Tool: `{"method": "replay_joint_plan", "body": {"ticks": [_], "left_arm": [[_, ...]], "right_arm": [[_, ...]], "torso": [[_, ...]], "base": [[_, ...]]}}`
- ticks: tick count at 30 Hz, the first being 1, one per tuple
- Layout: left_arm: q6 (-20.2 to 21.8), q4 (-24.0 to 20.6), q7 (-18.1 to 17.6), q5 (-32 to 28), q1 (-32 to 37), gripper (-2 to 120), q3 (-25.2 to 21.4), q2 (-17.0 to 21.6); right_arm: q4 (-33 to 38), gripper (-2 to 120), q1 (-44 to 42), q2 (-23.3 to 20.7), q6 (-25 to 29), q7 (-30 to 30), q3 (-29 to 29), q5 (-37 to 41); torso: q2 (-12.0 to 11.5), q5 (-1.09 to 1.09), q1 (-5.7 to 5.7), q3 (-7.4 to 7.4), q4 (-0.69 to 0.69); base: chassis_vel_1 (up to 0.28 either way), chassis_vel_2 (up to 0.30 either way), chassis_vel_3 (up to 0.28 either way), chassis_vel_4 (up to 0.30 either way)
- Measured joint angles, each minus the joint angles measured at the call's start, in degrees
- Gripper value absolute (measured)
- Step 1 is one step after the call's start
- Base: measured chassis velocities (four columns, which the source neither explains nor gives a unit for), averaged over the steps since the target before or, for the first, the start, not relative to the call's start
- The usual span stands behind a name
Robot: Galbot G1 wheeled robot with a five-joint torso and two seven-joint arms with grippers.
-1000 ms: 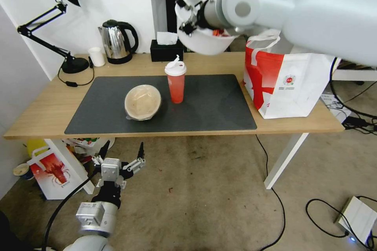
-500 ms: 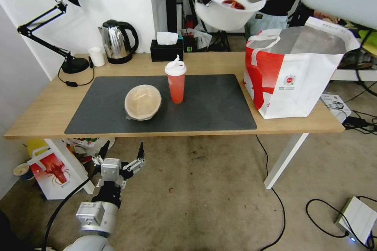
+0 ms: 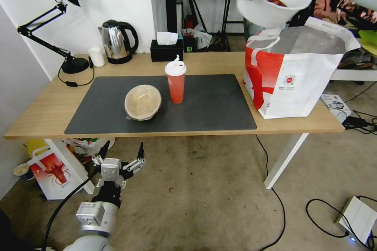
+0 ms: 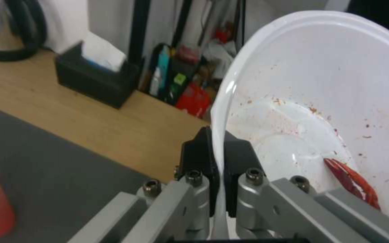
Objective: Pick up the trash from the table and place it into the takeout bag.
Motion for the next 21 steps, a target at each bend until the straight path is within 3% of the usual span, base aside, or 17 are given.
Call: {"method": "replay_joint_plan", "body": {"ticks": [8, 21], "left_arm": [[0.0, 0.0, 0.0, 0.0, 0.0, 100, 0.0, 0.0], [0.0, 0.0, 0.0, 0.0, 0.0, 100, 0.0, 0.0]], "right_arm": [[1.1, 0, -6.4, -5.4, 0.0, -0.3, 4.4, -2.0], [-1.7, 0, -19.3, -6.9, 0.0, -1.6, 16.9, -5.1]], "torso": [[0.0, 0.00, 0.00, 0.00, -0.01], [0.0, -0.04, 0.00, 0.00, 0.01]], "base": [[0.000, 0.000, 0.000, 0.000], [0.000, 0.000, 0.000, 0.000]]}}
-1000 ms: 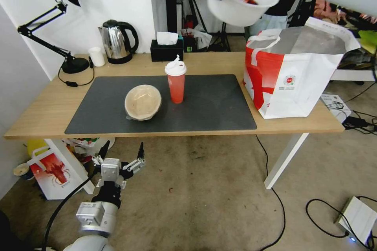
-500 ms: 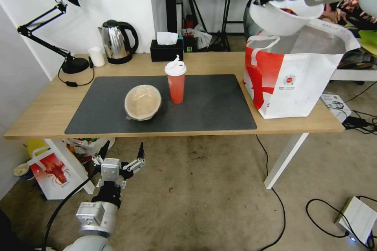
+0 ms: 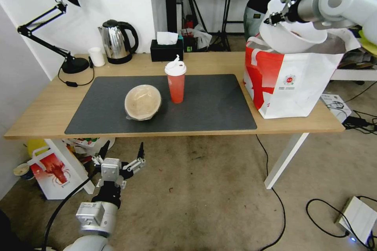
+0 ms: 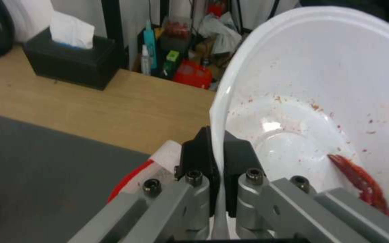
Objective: Pick up the trash from the table and place it into the takeout bag.
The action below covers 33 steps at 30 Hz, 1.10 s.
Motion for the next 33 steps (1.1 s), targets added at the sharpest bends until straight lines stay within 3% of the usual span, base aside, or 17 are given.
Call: {"method": "replay_joint_plan", "body": {"ticks": [8, 29, 33], "left_arm": [[0.0, 0.0, 0.0, 0.0, 0.0, 100, 0.0, 0.0], [0.0, 0.0, 0.0, 0.0, 0.0, 100, 0.0, 0.0], [0.0, 0.0, 0.0, 0.0, 0.0, 100, 0.0, 0.0]], "right_arm": [[-2.1, 0, -8.8, 1.0, 0.0, -1.0, 8.7, -1.5], [-3.8, 0, -17.1, 0.9, 0.1, -1.3, 16.1, -2.3], [-3.6, 9, -17.2, 0.8, 0.1, -1.3, 16.3, -2.3]], "torso": [[0.0, 0.01, 0.00, 0.00, 0.00], [0.0, 0.03, 0.00, 0.01, -0.01], [0.0, 0.02, 0.00, 0.00, 0.00]], "base": [[0.000, 0.000, 0.000, 0.000], [0.000, 0.000, 0.000, 0.000], [0.000, 0.000, 0.000, 0.000]]}}
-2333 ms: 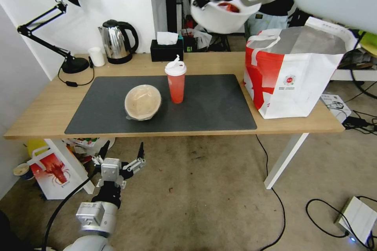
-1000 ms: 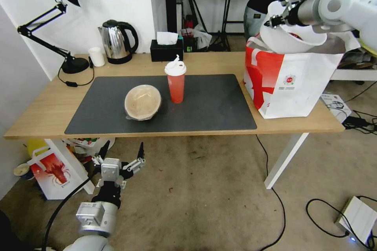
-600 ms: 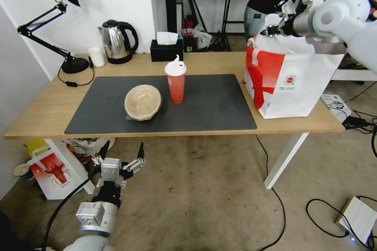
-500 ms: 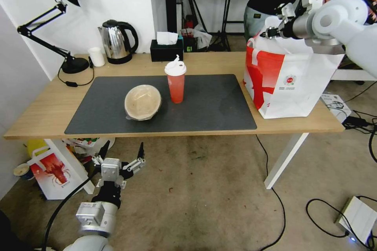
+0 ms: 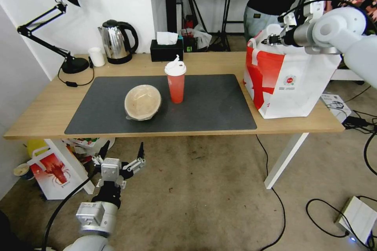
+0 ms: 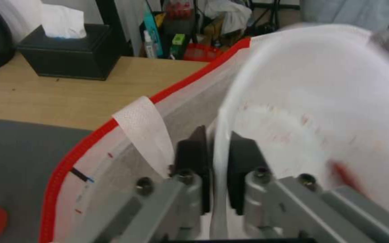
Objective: Pick up the trash from the table and place it into the takeout bag.
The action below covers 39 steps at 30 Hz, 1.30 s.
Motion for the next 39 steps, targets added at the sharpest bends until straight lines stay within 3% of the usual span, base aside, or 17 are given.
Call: {"method": "replay_joint_plan", "body": {"ticks": [2, 6, 9, 10, 17, 20, 26, 33, 39], "left_arm": [[0.0, 0.0, 0.0, 0.0, 0.0, 100, 0.0, 0.0], [0.0, 0.0, 0.0, 0.0, 0.0, 100, 0.0, 0.0], [0.0, 0.0, 0.0, 0.0, 0.0, 100, 0.0, 0.0], [0.0, 0.0, 0.0, 0.0, 0.0, 100, 0.0, 0.0], [0.0, 0.0, 0.0, 0.0, 0.0, 100, 0.0, 0.0], [0.0, 0.0, 0.0, 0.0, 0.0, 100, 0.0, 0.0], [0.0, 0.0, 0.0, 0.0, 0.0, 100, 0.0, 0.0], [0.0, 0.0, 0.0, 0.0, 0.0, 100, 0.0, 0.0], [0.0, 0.0, 0.0, 0.0, 0.0, 100, 0.0, 0.0]], "right_arm": [[0.2, 22, 0.6, 0.0, 0.0, 0.2, -0.4, 0.1], [0.3, 30, 1.4, 0.0, 0.0, 0.9, -1.3, 0.0], [0.3, 43, 3.0, 0.0, 0.0, 1.3, -2.9, -0.8], [0.4, 59, 5.0, 0.1, 0.0, 2.1, -4.8, -1.3], [0.4, 78, 7.1, 0.1, 0.0, 2.5, -7.0, -1.7], [0.4, 95, 7.3, 0.4, 0.0, 2.4, -7.1, -2.3], [0.3, 100, 7.3, 0.8, 0.0, 0.6, -6.7, -4.9], [2.0, 100, 5.9, 1.2, 0.7, -3.5, -0.7, -7.3], [7.2, 100, 1.5, 1.5, 9.7, -6.4, 7.5, -14.6]], "torso": [[0.0, 0.00, 0.00, 0.00, 0.00], [0.0, 0.01, 0.00, 0.00, 0.00], [0.0, 0.01, 0.00, 0.00, 0.01], [0.0, 0.01, 0.00, 0.00, 0.00], [0.0, 0.00, 0.00, 0.00, 0.00], [0.0, 0.00, 0.00, 0.00, 0.00], [0.0, 0.01, 0.00, 0.00, 0.00], [0.0, 0.00, 0.00, 0.00, -0.01], [0.0, 0.00, 0.00, 0.00, 0.01]], "base": [[0.000, 0.000, 0.000, 0.000], [0.000, 0.000, 0.000, 0.000], [0.000, 0.000, 0.000, 0.000], [0.000, 0.000, 0.000, 0.000], [0.000, 0.000, 0.000, 0.000], [0.000, 0.000, 0.000, 0.000], [0.000, 0.000, 0.000, 0.000], [0.000, 0.000, 0.000, 0.000], [0.000, 0.000, 0.000, 0.000]]}}
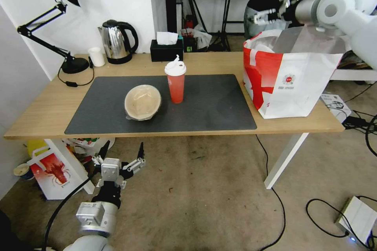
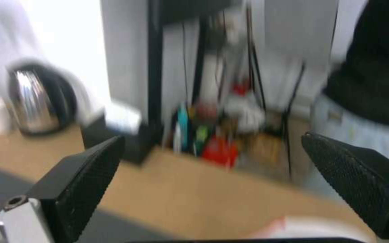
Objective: Pick up the trash from the table and place it into the takeout bag.
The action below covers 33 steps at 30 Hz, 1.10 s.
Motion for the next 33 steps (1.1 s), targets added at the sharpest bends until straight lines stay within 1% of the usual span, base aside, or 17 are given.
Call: {"method": "replay_joint_plan", "body": {"ticks": [2, 3, 5, 6, 7, 10, 11, 13, 16, 17, 20, 21, 23, 27, 30, 31, 33], "left_arm": [[0.0, 0.0, 0.0, 0.0, 0.0, 100, 0.0, 0.0], [0.0, 0.0, 0.0, 0.0, 0.0, 100, 0.0, 0.0], [0.0, 0.0, 0.0, 0.0, 0.0, 100, 0.0, 0.0], [0.0, 0.0, 0.0, 0.0, 0.0, 100, 0.0, 0.0], [0.0, 0.0, 0.0, 0.0, 0.0, 100, 0.0, 0.0], [0.0, 0.0, 0.0, 0.0, 0.0, 100, 0.0, 0.0], [0.0, 0.0, 0.0, 0.0, 0.0, 100, 0.0, 0.0], [0.0, 0.0, 0.0, 0.0, 0.0, 100, 0.0, 0.0], [0.0, 0.0, 0.0, 0.0, 0.0, 100, 0.0, 0.0], [0.0, 0.0, 0.0, 0.0, 0.0, 100, 0.0, 0.0], [0.0, 0.0, 0.0, 0.0, 0.0, 100, 0.0, 0.0], [0.0, 0.0, 0.0, 0.0, 0.0, 100, 0.0, 0.0], [0.0, 0.0, 0.0, 0.0, 0.0, 100, 0.0, 0.0], [0.0, 0.0, 0.0, 0.0, 0.0, 100, 0.0, 0.0], [0.0, 0.0, 0.0, 0.0, 0.0, 100, 0.0, 0.0], [0.0, 0.0, 0.0, 0.0, 0.0, 100, 0.0, 0.0], [0.0, 0.0, 0.0, 0.0, 0.0, 100, 0.0, 0.0]], "right_arm": [[1.1, 100, -1.5, -0.1, 5.1, -1.3, 2.1, -4.1], [1.1, 100, -1.5, -0.1, 5.1, -1.3, 2.1, -4.1], [1.7, 100, -2.4, -0.4, 9.6, -2.4, 3.2, -6.5], [1.9, 100, -2.8, -0.5, 12.0, -3.2, 3.9, -7.1], [1.9, 100, -2.8, -0.5, 12.0, -3.2, 3.9, -7.1], [3.5, 100, -5.1, -0.4, 19.2, -5.5, 6.7, -6.4], [3.5, 100, -5.1, -0.4, 19.2, -5.5, 6.7, -6.4], [5.7, 100, -8.0, -0.4, 23.0, -6.3, 9.2, -4.3], [6.6, 100, -9.3, -0.3, 24.0, -6.5, 10.4, -3.6], [10.9, 100, -15.0, -0.4, 27.1, -6.9, 14.2, -2.1], [14.3, 100, -19.6, -0.4, 29.1, -7.0, 16.8, -1.9], [16.7, 100, -22.3, -0.4, 30.2, -7.0, 18.5, -1.9], [19.9, 100, -26.9, -0.7, 31.5, -7.0, 20.5, -2.1], [23.4, 100, -32.3, -1.3, 32.6, -7.1, 22.9, -3.3], [27.9, 100, -41.6, -1.6, 35.5, -6.9, 26.5, -7.1], [27.9, 100, -41.6, -1.6, 35.5, -6.9, 26.5, -7.1], [31.0, 100, -48.8, -0.9, 38.4, -5.3, 30.5, -12.8]], "torso": [[0.0, -0.01, 0.00, 0.00, 0.00], [0.0, -0.01, 0.00, 0.00, 0.00], [0.0, 0.02, 0.00, 0.00, -0.02], [0.0, 0.02, 0.00, 0.00, -0.03], [0.0, 0.02, 0.00, 0.00, -0.03], [0.0, 0.00, 0.00, 0.00, 0.00], [0.0, 0.00, 0.00, 0.00, 0.00], [0.0, -0.01, 0.00, 0.00, -0.01], [0.0, 0.02, 0.00, 0.00, -0.01], [0.0, -0.02, 0.00, -0.01, -0.02], [0.0, 0.05, 0.00, 0.00, 0.00], [0.0, -0.03, 0.00, 0.00, 0.00], [0.0, 0.02, 0.00, 0.00, -0.01], [0.0, -0.03, 0.00, -0.01, -0.01], [0.0, 0.01, 0.00, 0.00, -0.01], [0.0, 0.01, 0.00, 0.00, -0.01], [0.0, 0.01, 0.00, -0.01, -0.01]], "base": [[0.000, 0.000, 0.000, 0.000], [0.000, 0.000, 0.000, 0.000], [0.000, 0.000, 0.000, 0.000], [0.000, 0.000, 0.000, 0.000], [0.000, 0.000, 0.000, 0.000], [0.000, 0.000, 0.000, 0.000], [0.000, 0.000, 0.000, 0.000], [0.000, 0.000, 0.000, 0.000], [0.000, 0.000, 0.000, 0.000], [0.000, 0.000, 0.000, 0.000], [0.000, 0.000, 0.000, 0.000], [0.000, 0.000, 0.000, 0.000], [0.000, 0.000, 0.000, 0.000], [0.000, 0.000, 0.000, 0.000], [0.000, 0.000, 0.000, 0.000], [0.000, 0.000, 0.000, 0.000], [0.000, 0.000, 0.000, 0.000]]}}
